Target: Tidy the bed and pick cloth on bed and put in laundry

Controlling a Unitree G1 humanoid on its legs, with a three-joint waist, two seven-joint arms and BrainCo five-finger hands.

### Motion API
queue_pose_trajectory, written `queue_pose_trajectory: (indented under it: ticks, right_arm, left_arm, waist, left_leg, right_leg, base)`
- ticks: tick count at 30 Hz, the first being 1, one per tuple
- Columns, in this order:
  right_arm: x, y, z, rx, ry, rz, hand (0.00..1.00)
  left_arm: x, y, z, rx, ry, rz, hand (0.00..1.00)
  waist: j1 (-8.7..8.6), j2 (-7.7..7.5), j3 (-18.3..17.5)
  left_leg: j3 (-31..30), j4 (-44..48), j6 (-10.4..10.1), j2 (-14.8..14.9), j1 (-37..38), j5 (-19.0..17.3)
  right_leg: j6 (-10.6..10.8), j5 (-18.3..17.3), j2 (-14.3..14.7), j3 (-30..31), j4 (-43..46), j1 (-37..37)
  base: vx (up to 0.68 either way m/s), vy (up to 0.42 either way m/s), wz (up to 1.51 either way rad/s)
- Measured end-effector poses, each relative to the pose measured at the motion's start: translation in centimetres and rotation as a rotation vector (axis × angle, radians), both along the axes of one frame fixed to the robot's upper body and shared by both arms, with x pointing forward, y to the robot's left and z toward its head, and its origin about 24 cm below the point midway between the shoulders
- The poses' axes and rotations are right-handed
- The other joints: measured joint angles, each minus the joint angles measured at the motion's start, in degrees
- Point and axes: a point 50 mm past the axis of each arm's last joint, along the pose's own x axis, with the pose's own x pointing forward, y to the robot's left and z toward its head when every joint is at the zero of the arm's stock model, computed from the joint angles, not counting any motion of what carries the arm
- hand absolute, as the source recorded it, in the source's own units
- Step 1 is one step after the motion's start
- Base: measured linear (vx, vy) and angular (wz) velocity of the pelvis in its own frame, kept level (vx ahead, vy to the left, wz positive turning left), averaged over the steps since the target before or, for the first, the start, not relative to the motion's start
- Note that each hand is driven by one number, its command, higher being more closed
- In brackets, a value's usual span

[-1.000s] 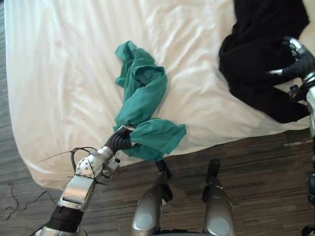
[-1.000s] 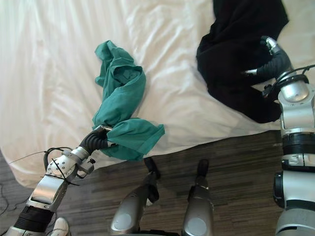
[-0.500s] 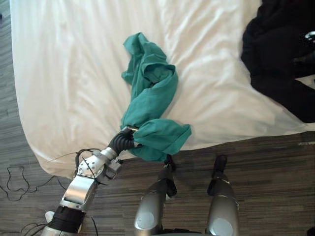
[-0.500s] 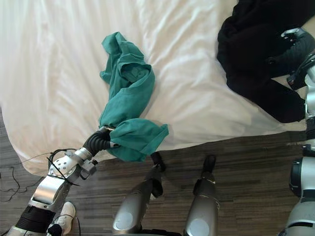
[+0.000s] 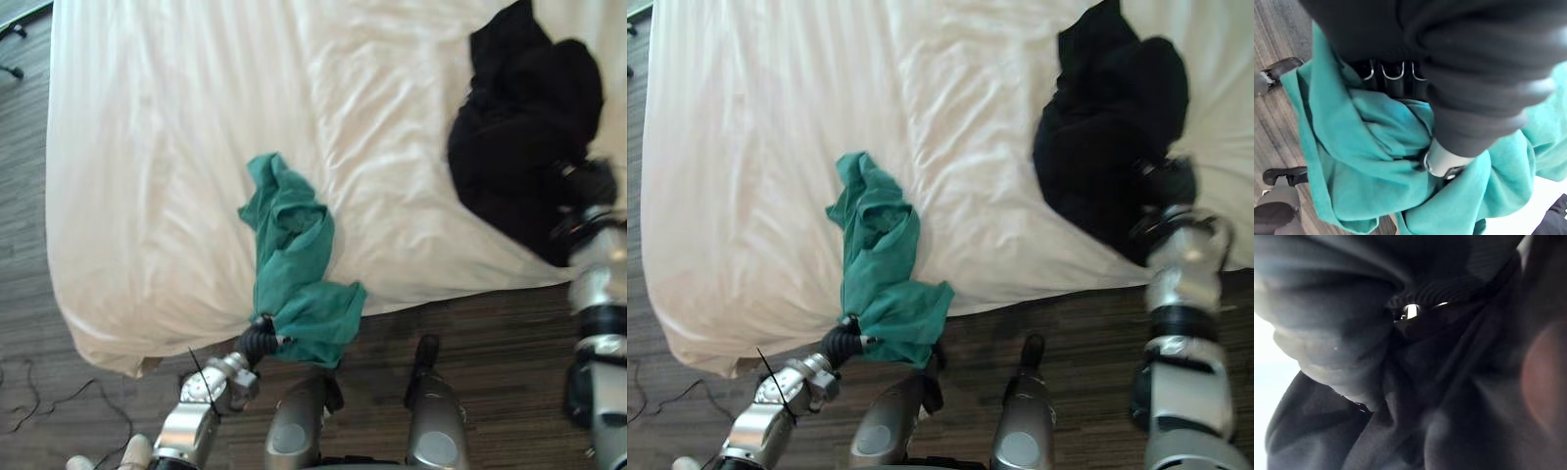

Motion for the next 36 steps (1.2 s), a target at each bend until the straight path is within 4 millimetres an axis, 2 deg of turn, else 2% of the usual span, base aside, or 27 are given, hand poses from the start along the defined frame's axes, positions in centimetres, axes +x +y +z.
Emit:
queue_pose_trajectory:
  ticks: [2,4,7,8,12,16,18,19,20,22,23,24,26,28,29,31,35,36]
  right_arm:
    - [-1.2,2.3,-3.2,0.062,0.049,0.04,1.0]
    - [-3.8,4.0,-7.4,0.217,0.12,0.046,1.0]
    - [-6.4,4.9,-10.8,0.39,0.166,0.034,1.0]
    - [-6.7,5.0,-11.1,0.411,0.166,0.031,1.0]
    - [-9.1,5.9,-12.6,0.501,0.165,0.058,1.0]
    - [-11.4,8.1,-14.8,0.449,0.285,0.115,1.0]
    - [-13.8,10.4,-16.6,0.419,0.395,0.162,1.0]
    - [-14.4,10.9,-16.8,0.408,0.415,0.171,1.0]
    - [-16.0,12.1,-17.4,0.387,0.463,0.184,1.0]
    - [-17.7,13.1,-18.0,0.349,0.521,0.202,1.0]
    - [-19.5,13.9,-18.7,0.33,0.582,0.217,1.0]
    - [-20.3,14.3,-18.9,0.332,0.602,0.22,1.0]
    - [-22.2,15.1,-19.2,0.346,0.639,0.229,1.0]
    - [-22.8,15.7,-19.3,0.354,0.653,0.244,1.0]
    - [-22.9,15.8,-19.3,0.353,0.656,0.253,1.0]
    - [-22.7,16.4,-19.2,0.349,0.654,0.288,1.0]
    - [-22.6,18.1,-19.1,0.34,0.662,0.369,1.0]
    - [-22.7,18.8,-19.0,0.335,0.666,0.4,1.0]
  left_arm:
    - [-0.8,-0.2,-1.0,0.0,0.036,0.024,1.0]
    - [-1.0,-0.3,-1.9,-0.001,0.066,0.056,1.0]
    - [-1.4,-0.3,-2.6,-0.001,0.092,0.073,1.0]
    - [-1.4,-0.3,-2.7,0.001,0.095,0.078,1.0]
    - [-3.3,-0.2,-3.9,-0.046,0.162,0.133,1.0]
    - [-4.6,-0.6,-4.8,-0.118,0.221,0.188,1.0]
    - [-5.3,-1.1,-5.1,-0.176,0.25,0.246,1.0]
    - [-5.4,-1.2,-5.1,-0.189,0.255,0.265,1.0]
    - [-5.5,-1.7,-5.2,-0.215,0.267,0.305,1.0]
    - [-5.5,-2.2,-5.2,-0.233,0.273,0.35,1.0]
    - [-5.7,-2.6,-5.4,-0.244,0.288,0.389,1.0]
    - [-5.8,-2.8,-5.5,-0.255,0.296,0.408,1.0]
    - [-6.5,-3.0,-5.8,-0.271,0.305,0.452,1.0]
    - [-7.4,-3.3,-6.7,-0.263,0.344,0.471,1.0]
    - [-7.5,-3.4,-6.8,-0.26,0.35,0.471,1.0]
    - [-8.7,-3.3,-7.1,-0.273,0.365,0.514,1.0]
    - [-9.8,-3.2,-7.1,-0.335,0.381,0.598,1.0]
    - [-9.9,-3.2,-6.9,-0.347,0.371,0.617,1.0]
  waist:
    - [-0.91,-1.46,-1.45]
    - [-1.59,-2.63,-3.41]
    - [-2.0,-2.78,-6.03]
    - [-2.08,-2.77,-6.08]
    - [-2.05,-3.14,-11.65]
    - [-1.63,-4.34,-14.65]
    - [-1.34,-5.27,-16.45]
    - [-1.45,-5.44,-16.73]
    - [-1.46,-5.91,-17.07]
    - [-1.49,-6.54,-17.39]
    - [-1.53,-7.41,-17.87]
    - [-1.76,-7.88,-18.21]
    - [-2.71,-9.25,-19.53]
    - [-2.89,-8.74,-20.15]
    - [-2.82,-8.77,-20.27]
    - [-0.96,-9.49,-20.76]
    - [0.49,-9.7,-21.21]
    - [1.18,-9.83,-21.25]
  left_leg:
    - [0.49,-0.01,-0.85,0.5,1.37,-0.65]
    - [0.62,-0.02,-1.67,0.67,2.83,-1.33]
    - [1.32,-0.04,-1.58,0.66,4.03,-2.38]
    - [1.36,-0.04,-1.55,0.66,4.72,-2.62]
    - [2.13,-0.46,-1.9,0.57,6.6,-3.69]
    - [2.71,-0.49,-2.43,0.58,9.19,-4.77]
    - [2.11,-0.5,-2.55,0.44,9.54,-5.12]
    - [1.67,-0.5,-2.51,0.35,9.4,-5.15]
    - [0.35,-0.5,-2.69,0.07,8.73,-5.69]
    - [-1.65,-0.5,-2.17,-0.6,8.52,-6.03]
    - [-4.55,-0.47,-1.85,-1.28,8.39,-6.14]
    - [-6.64,-0.46,-1.55,-1.65,8.01,-5.95]
    - [-13.02,-0.45,-0.67,-3.8,5.87,-5.3]
    - [-16.84,-0.49,-0.35,-4.23,4.9,-4.69]
    - [-17.75,-0.49,-0.34,-4.41,4.9,-4.69]
    - [-19.32,-0.48,-1.05,-5.46,5.27,-3.98]
    - [-22.93,-0.5,-0.89,-6.92,5.06,-3.21]
    - [-23.96,-0.52,-0.65,-7.9,3.78,-2.53]
  right_leg:
    - [-0.39,-0.18,0.61,0.77,-0.7,1.14]
    - [-0.37,-0.18,0.92,1.01,-1.29,2.56]
    - [-0.22,0.22,1.01,1.36,-2.15,3.69]
    - [-0.1,0.36,1.05,1.35,-2.49,4.47]
    - [0.17,0.53,1.25,1.44,-5.06,7.29]
    - [0.26,0.59,1.33,1.1,-6.71,10.64]
    - [0.53,0.29,1.15,0.11,-7.02,11.73]
    - [0.56,0.15,1.01,-0.35,-6.87,11.9]
    - [0.92,-1.08,0.51,-1.53,-5.46,11.96]
    - [1.52,-3.2,-0.39,-2.36,-2.69,11.95]
    - [1.87,-6.69,-0.33,0.21,1.05,11.73]
    - [1.05,-8.25,0.5,3.02,2.44,11.62]
    - [-3.18,-11.98,2.5,10.99,5.67,11.46]
    - [-3.56,-12.16,3.09,13.81,8.19,11.92]
    - [-3.65,-12.26,3.02,13.37,8.06,12.67]
    - [-3.37,-13.59,1.89,10.4,7.3,14.71]
    - [-2.59,-14.84,0.65,5.61,5.23,17.45]
    - [-1.78,-15.63,0.02,3.01,4.23,18.2]
  base:
    - [0.05,-0.045,-0.24]
    - [0.04,-0.009,-0.12]
    - [0.03,0.017,-0.12]
    - [0.01,0.027,-0.04]
    - [0.02,0.003,-0.02]
    - [0.05,-0.001,0.0]
    - [0.07,-0.009,0.15]
    - [0.06,-0.004,0.39]
    - [0.05,0.003,0.45]
    - [0.08,-0.001,0.67]
    - [0.12,-0.04,0.92]
    - [0.13,-0.107,1.22]
    - [0.16,-0.094,1.49]
    - [0.14,-0.031,1.31]
    - [0.1,-0.05,1.01]
    - [0.06,-0.057,0.55]
    - [0.04,-0.063,0.58]
    - [-0.05,-0.012,0.81]
